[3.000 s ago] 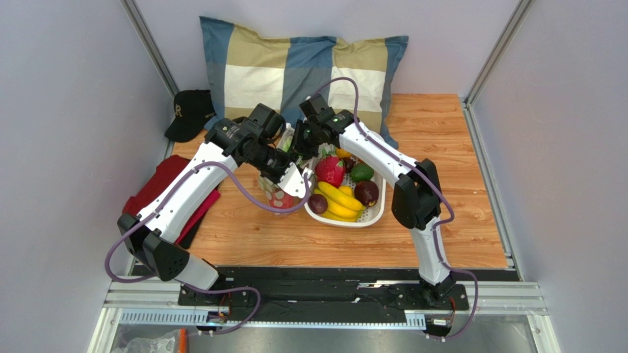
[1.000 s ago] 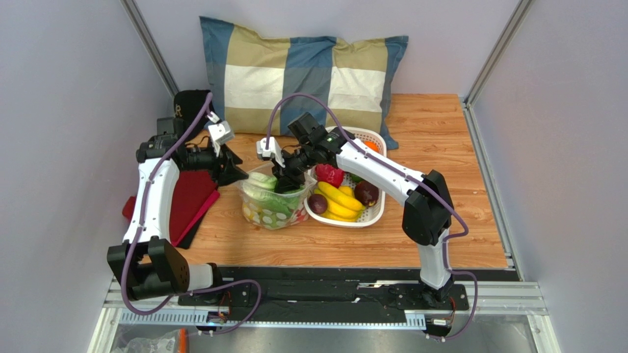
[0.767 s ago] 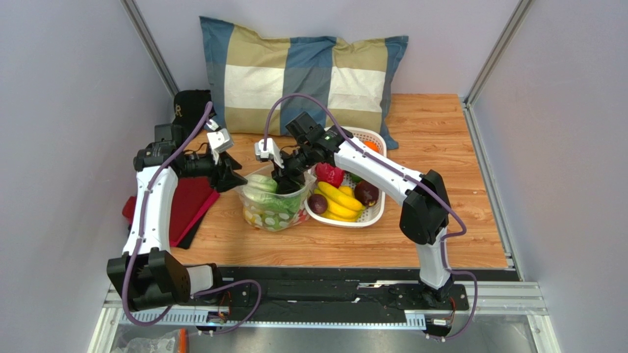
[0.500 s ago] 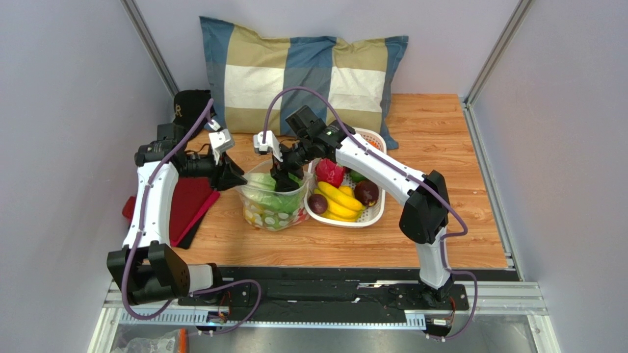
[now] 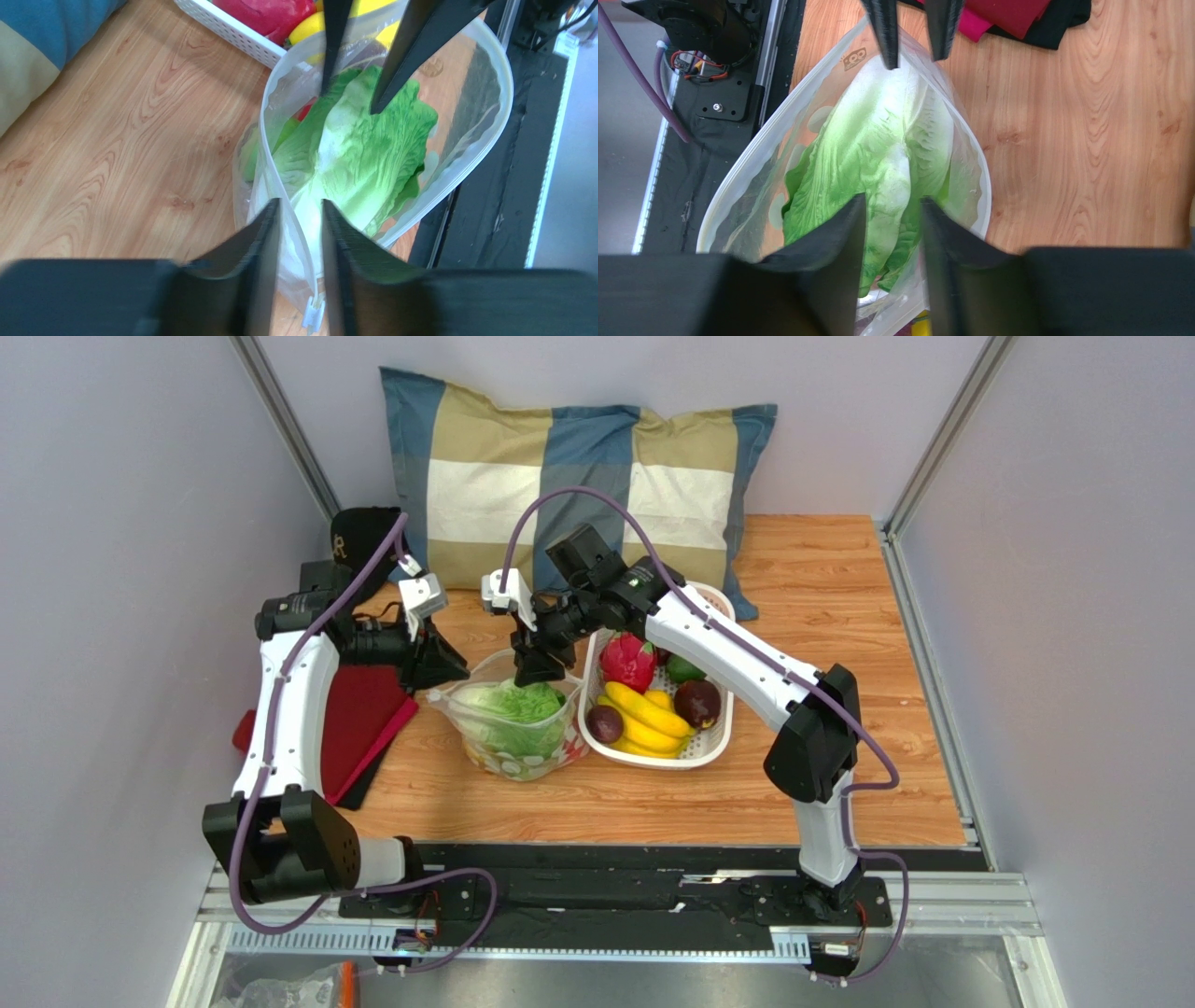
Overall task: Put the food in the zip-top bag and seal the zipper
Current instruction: Place the fake vegetable in the zipper food storage bag.
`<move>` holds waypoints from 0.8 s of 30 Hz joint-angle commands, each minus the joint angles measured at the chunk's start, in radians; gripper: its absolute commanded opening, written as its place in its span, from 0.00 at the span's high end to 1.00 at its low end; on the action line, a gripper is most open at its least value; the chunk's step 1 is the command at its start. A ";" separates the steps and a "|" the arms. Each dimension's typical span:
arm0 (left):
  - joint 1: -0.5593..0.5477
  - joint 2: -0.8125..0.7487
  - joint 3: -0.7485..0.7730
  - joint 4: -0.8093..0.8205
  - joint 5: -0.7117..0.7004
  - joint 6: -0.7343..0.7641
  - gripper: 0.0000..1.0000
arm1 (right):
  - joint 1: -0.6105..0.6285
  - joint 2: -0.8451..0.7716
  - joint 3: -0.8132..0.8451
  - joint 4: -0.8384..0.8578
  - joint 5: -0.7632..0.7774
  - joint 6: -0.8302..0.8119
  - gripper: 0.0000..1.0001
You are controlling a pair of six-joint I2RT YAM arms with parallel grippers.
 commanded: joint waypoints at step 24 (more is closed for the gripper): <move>0.264 -0.142 -0.210 -0.248 0.023 0.589 0.36 | -0.005 0.031 -0.056 -0.079 0.070 -0.147 0.81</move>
